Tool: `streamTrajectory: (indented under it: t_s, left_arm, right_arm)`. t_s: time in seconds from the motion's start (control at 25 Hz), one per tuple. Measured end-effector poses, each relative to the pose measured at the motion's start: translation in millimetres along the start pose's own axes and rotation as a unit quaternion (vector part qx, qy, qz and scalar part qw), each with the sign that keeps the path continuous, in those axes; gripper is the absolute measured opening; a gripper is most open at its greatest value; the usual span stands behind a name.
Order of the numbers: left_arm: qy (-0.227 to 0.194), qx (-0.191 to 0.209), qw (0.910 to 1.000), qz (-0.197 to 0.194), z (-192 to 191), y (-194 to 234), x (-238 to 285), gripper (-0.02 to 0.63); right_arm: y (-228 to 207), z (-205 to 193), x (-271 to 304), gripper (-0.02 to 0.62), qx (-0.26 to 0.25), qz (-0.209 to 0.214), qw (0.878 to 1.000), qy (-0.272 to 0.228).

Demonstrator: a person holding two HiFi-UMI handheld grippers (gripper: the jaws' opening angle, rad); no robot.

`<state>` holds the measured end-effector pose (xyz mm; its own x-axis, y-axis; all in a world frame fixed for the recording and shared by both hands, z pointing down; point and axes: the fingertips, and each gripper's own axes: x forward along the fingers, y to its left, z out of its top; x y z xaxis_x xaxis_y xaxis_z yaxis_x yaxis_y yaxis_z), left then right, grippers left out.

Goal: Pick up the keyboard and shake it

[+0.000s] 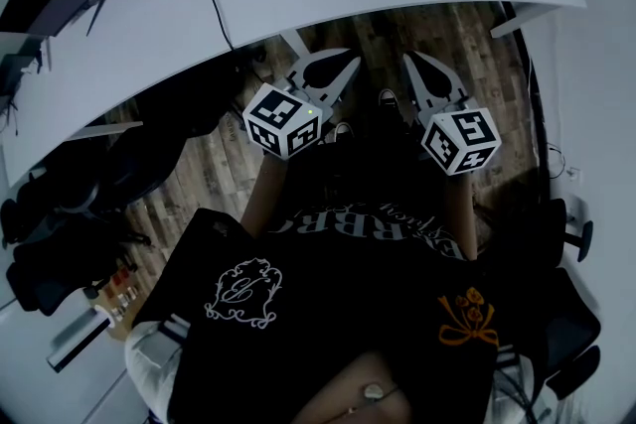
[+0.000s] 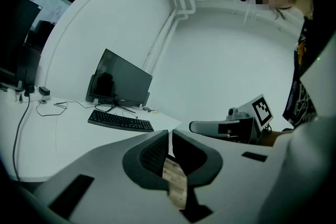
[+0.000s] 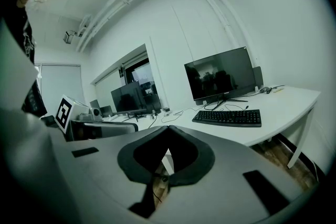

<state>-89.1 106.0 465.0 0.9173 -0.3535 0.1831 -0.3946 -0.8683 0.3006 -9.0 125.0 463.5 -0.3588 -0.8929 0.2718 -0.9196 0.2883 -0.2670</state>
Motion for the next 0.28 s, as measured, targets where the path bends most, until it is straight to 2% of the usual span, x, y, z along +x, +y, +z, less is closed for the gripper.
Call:
streamTrajectory:
  t_s: [0.28]
  left_arm:
    - [0.007,0.000,1.0000,-0.002,-3.8,0.7,1.5,0.038]
  right_arm:
    - [0.9,-0.6,1.5,0.012,-0.003,0.001,1.000,0.004]
